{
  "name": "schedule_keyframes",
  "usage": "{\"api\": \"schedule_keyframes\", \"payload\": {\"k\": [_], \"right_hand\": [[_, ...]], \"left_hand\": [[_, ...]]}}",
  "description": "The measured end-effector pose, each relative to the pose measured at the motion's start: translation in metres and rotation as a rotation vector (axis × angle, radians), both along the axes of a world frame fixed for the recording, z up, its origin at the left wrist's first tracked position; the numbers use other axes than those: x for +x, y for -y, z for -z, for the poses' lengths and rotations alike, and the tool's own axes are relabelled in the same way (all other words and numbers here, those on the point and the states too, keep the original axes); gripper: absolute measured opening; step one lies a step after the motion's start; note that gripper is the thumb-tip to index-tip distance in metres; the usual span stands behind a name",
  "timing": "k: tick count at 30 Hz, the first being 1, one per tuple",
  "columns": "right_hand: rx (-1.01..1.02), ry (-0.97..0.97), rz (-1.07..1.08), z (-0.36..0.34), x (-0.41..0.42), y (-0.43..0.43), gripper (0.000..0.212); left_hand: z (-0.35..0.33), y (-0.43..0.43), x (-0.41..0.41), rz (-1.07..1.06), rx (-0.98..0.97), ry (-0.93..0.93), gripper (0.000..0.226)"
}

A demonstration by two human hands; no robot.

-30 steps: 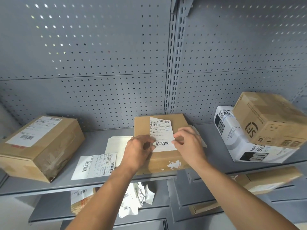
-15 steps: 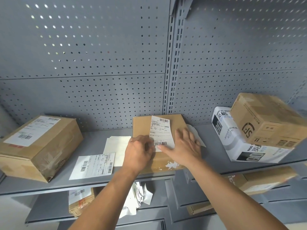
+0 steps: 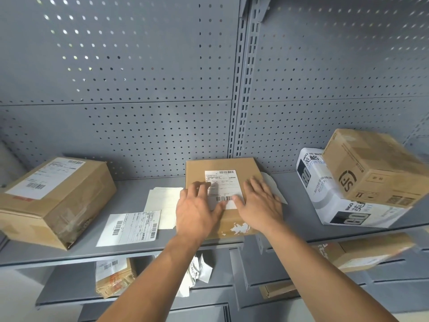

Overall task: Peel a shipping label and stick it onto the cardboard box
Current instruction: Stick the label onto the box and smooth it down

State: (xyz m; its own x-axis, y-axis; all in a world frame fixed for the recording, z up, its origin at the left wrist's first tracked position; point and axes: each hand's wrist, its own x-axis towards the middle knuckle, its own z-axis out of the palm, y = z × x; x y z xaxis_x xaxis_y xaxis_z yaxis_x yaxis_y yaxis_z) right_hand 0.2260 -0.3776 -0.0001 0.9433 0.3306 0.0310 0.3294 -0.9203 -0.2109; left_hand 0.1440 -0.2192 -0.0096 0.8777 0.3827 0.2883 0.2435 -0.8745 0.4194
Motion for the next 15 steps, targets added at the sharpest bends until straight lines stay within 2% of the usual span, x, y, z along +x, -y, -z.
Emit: {"api": "schedule_keyframes", "payload": {"k": [4, 12, 15], "right_hand": [[0.022, 0.017, -0.014, 0.002, 0.002, 0.005, 0.056], [0.069, 0.042, -0.019, 0.002, 0.002, 0.007, 0.049], [0.088, 0.045, 0.011, 0.003, 0.001, 0.004, 0.051]], "left_hand": [[-0.005, 0.003, -0.004, 0.012, -0.052, 0.015, 0.05], [-0.012, 0.002, -0.005, 0.026, -0.111, -0.025, 0.061], [-0.007, 0.003, -0.002, -0.001, -0.096, -0.001, 0.053]]}}
